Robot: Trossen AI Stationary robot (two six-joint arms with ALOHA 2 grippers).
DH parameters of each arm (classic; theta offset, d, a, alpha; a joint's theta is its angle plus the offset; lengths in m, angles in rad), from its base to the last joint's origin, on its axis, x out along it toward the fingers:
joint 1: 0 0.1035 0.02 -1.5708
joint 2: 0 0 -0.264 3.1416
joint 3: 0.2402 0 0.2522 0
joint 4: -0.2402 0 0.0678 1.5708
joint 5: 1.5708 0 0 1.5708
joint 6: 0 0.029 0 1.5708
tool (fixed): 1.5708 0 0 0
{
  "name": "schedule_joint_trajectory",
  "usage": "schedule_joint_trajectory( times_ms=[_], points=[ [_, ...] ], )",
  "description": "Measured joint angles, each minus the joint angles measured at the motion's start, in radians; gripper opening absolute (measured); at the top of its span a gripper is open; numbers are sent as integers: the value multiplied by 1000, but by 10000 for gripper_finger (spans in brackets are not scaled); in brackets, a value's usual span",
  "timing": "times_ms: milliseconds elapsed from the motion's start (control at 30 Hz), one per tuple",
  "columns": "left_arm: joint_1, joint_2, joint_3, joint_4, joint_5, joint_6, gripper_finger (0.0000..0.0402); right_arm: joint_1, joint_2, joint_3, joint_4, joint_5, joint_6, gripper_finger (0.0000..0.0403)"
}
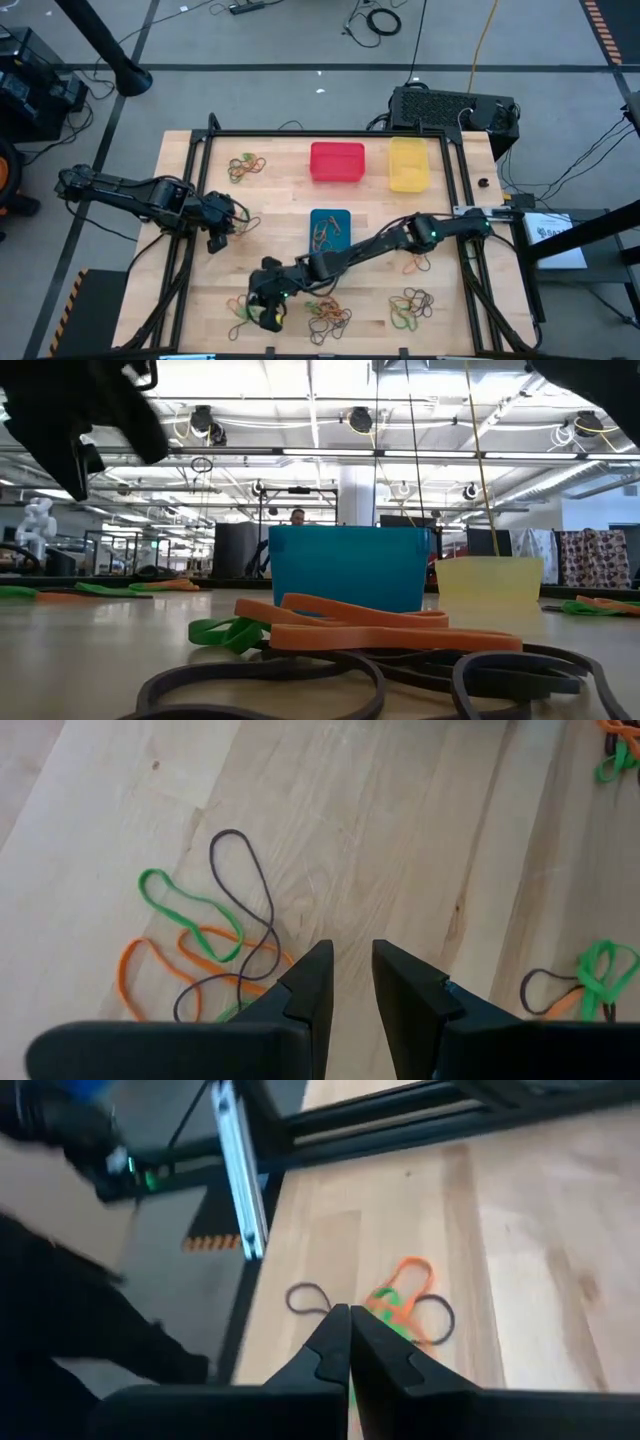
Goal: Sort rubber bands into baskets
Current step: Put the orange rubber band into the blue bin
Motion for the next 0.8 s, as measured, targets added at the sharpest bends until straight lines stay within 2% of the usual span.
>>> schedule_joint_trajectory(
  times_ms=[133,233,333,533,700,800],
  points=[
    [0,0,0,0,0,4,79,-14,-58,0,-87,0,188,0],
    [0,0,0,1,0,7,79,-22,-115,0,-211,4,257,0],
    [0,0,0,1,1,6,79,-26,-180,0,-396,28,271,0],
    [-23,0,0,1,8,-5,79,-25,-294,0,-806,149,294,0],
    [-47,0,0,2,8,-34,79,-35,-319,1,-1042,206,292,0],
    [-57,0,0,2,-14,-68,79,-50,-317,-3,-1103,219,228,0]
  ],
)
